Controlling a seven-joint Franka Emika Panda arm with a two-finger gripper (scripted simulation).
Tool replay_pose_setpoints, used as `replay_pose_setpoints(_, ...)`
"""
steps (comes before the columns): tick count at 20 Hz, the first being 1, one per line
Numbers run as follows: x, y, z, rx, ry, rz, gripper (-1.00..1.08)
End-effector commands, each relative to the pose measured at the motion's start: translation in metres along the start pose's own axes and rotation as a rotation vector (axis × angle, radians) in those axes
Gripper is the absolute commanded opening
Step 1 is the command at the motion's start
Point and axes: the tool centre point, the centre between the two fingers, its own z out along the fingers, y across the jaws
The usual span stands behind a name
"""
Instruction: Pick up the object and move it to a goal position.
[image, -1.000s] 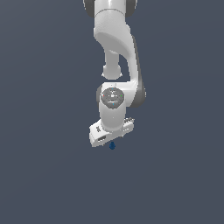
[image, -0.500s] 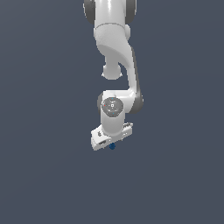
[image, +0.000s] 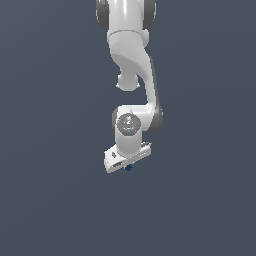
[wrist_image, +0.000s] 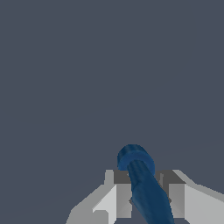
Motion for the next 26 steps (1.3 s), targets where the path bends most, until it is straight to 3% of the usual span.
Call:
replay_pose_setpoints(1,0.000,0.000,0.000,0.000,0.000,0.000,-1.00)
replay_pose_setpoints(14,-0.007,-0.004,-0.004,0.000,0.000,0.000,-1.00)
replay_pose_setpoints(26,-0.047,-0.029,-0.024,0.000,0.000,0.000,-1.00)
